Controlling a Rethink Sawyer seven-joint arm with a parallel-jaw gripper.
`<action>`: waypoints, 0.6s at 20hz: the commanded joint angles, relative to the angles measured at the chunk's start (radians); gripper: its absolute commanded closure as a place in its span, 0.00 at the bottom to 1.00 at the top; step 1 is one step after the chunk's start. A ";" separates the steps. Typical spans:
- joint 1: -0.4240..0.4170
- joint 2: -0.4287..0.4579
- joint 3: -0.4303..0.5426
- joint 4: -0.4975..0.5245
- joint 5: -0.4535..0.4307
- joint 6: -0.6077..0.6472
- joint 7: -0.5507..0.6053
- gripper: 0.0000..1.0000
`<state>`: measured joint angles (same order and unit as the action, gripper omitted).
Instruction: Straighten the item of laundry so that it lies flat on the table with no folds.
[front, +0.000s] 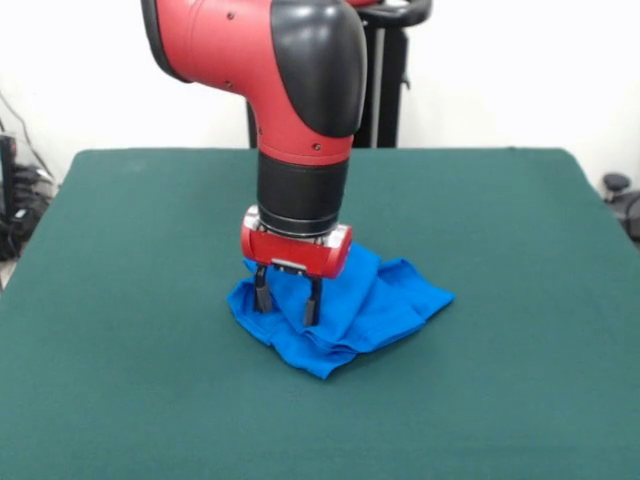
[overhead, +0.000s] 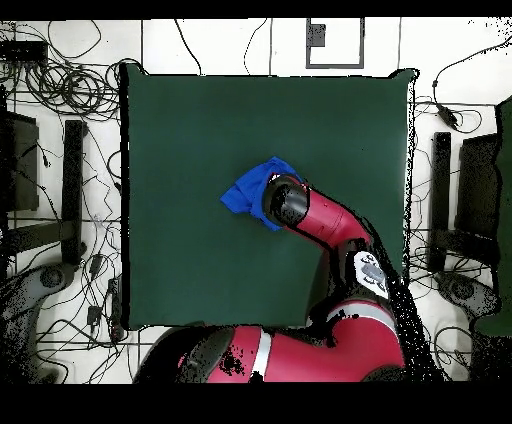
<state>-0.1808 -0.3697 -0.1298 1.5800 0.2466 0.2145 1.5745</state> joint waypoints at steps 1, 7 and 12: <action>-0.003 0.036 0.130 0.002 -0.014 -0.028 0.153 0.00; -0.001 0.033 0.126 -0.003 -0.014 -0.015 0.148 0.00; 0.000 0.035 0.124 -0.007 -0.014 -0.011 0.147 0.00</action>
<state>-0.1811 -0.3697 -0.1276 1.5800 0.2466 0.2145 1.5745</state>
